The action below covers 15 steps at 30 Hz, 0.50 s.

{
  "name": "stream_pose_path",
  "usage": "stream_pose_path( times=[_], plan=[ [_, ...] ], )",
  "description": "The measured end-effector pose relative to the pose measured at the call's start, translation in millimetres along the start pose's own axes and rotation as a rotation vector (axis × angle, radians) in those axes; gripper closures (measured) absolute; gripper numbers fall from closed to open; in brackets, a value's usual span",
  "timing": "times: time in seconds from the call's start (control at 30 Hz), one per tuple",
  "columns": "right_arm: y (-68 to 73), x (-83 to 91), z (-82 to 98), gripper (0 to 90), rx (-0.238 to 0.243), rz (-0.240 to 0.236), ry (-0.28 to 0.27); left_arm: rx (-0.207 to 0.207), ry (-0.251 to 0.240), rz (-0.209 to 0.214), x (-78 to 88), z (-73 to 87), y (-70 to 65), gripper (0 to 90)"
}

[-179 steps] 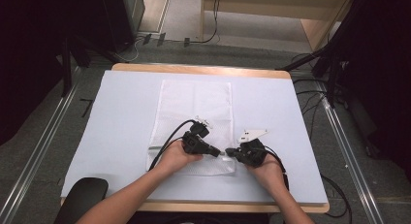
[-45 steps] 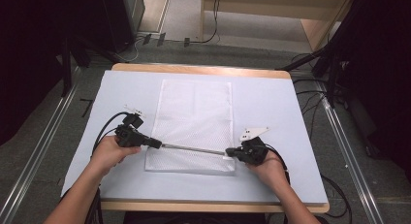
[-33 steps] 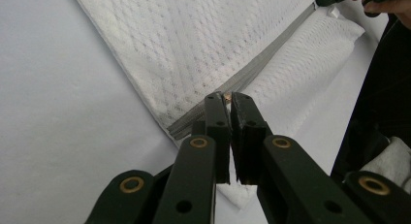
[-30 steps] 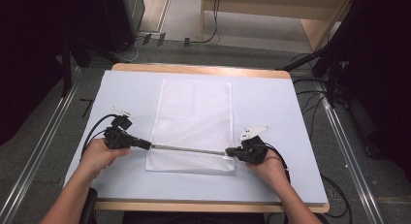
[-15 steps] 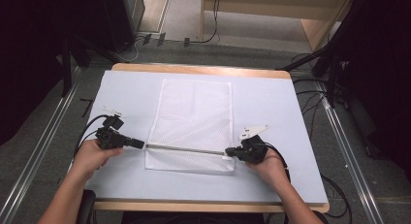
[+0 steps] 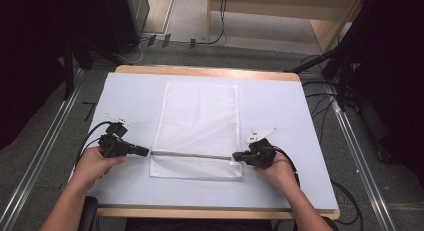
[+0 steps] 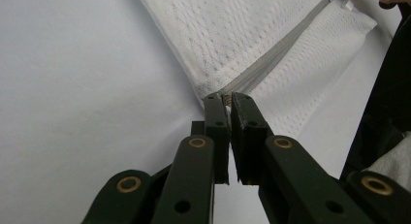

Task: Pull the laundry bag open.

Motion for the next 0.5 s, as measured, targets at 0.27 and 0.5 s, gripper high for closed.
stream_pose_path(
  times=[0.27, 0.5],
  plan=[
    [0.6, 1.6, -2.6, 74.2, -0.016, -0.041, -0.002, -0.036, -0.017, 0.001, 1.6, -1.6, -2.9, 79.7],
    [-2.7, 10.5, -13.3, 62.1, -0.047, -0.054, -0.069, -0.091, -0.092, -0.069, 10.1, -6.1, 1.9, 63.3]
  ],
)
Point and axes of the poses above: each handheld gripper's, and its own axes: x roughly backward along the jaws, z roughly out of its underside, y roughly to its left, the point moved 7 cm from there along -x, roughly forward along the jaws, and after that the axes turned 12 degrees about -x, right-handed, at the moved point
